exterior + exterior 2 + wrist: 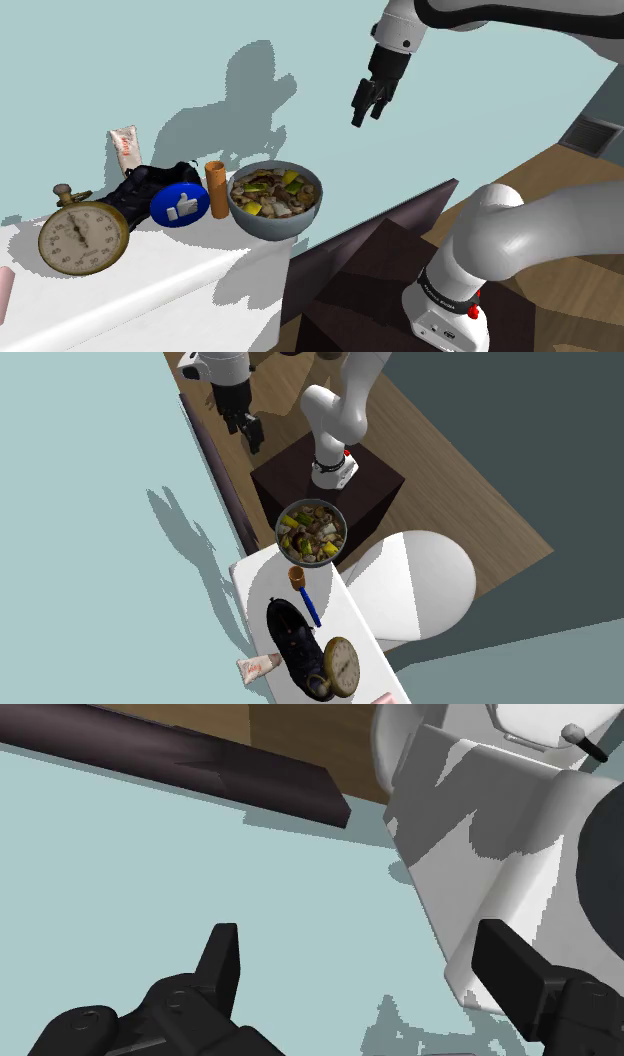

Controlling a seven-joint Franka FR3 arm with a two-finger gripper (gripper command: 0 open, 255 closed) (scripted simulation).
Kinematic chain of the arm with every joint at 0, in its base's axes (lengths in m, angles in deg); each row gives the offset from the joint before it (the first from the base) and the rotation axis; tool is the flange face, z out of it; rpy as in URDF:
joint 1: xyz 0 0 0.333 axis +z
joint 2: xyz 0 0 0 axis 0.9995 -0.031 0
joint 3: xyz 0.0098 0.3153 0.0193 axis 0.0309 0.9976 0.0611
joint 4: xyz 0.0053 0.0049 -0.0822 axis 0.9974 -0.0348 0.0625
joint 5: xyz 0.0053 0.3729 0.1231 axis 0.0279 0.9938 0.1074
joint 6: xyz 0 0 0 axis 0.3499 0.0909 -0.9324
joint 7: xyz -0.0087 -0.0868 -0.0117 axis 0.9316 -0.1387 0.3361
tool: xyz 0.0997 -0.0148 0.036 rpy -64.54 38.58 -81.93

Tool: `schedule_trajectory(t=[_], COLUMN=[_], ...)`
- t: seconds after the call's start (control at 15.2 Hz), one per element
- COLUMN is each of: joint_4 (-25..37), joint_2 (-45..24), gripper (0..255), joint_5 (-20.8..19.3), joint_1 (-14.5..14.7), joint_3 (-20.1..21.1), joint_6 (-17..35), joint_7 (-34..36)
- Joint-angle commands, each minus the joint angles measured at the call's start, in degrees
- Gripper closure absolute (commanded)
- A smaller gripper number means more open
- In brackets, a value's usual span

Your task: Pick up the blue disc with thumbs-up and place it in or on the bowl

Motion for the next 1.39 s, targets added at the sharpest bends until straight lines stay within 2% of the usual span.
schedule_trajectory(t=[0.0,0.59,1.32], joint_4=[0.0,8.3,21.4], joint_2=[0.0,-16.2,-33.1], gripper=[0,0,0], joint_5=[0.0,3.6,7.8], joint_1=[0.0,8.4,16.9], joint_3=[0.0,0.9,4.2], joint_6=[0.0,8.0,11.7], joint_7=[0.0,-11.5,-25.4])
